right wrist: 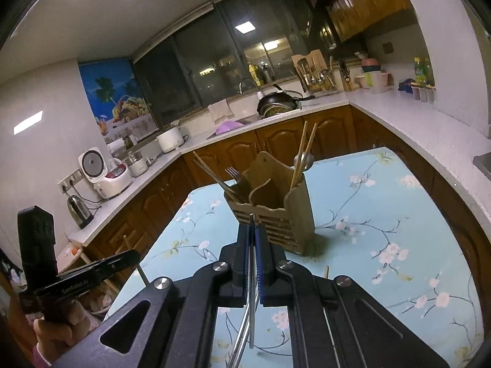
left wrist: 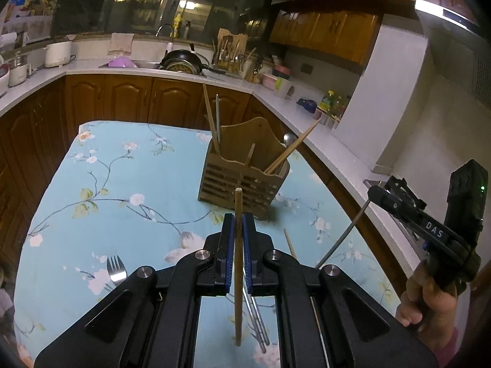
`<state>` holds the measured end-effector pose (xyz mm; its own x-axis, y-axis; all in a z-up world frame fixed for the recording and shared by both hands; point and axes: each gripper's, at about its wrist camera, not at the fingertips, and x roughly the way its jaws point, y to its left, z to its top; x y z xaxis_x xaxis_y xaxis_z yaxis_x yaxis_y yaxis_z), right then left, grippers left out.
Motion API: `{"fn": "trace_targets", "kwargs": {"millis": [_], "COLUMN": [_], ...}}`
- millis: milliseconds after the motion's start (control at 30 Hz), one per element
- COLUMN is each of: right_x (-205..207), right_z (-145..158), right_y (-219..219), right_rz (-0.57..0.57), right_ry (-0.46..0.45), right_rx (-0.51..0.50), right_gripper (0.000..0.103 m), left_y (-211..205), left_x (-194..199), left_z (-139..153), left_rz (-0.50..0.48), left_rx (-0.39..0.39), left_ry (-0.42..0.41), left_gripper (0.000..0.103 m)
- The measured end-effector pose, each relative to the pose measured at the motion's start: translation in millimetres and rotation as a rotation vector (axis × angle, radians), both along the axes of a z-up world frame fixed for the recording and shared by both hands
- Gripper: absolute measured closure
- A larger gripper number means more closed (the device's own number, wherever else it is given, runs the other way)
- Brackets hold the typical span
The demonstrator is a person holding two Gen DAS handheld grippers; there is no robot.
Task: Organize utensils
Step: 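Lift both chopsticks and carry them over the wooden holder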
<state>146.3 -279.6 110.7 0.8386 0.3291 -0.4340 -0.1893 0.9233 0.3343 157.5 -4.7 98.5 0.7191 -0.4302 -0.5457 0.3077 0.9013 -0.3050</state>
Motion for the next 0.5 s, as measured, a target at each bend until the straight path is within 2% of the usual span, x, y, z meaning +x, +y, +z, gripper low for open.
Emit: {"fn": "trace_targets", "kwargs": {"millis": [500], "right_x": [13], "right_z": [10], "right_y": [-8], "right_rz": [-0.02], "right_ry": [-0.044], "right_rx": [0.004], "right_gripper": [0.099], "left_y": [-2], "left_x": [18], "left_z": [25], "left_rz": [0.021], "left_rx": [-0.011], "left_ry": [-0.063], "left_gripper": [0.098]}}
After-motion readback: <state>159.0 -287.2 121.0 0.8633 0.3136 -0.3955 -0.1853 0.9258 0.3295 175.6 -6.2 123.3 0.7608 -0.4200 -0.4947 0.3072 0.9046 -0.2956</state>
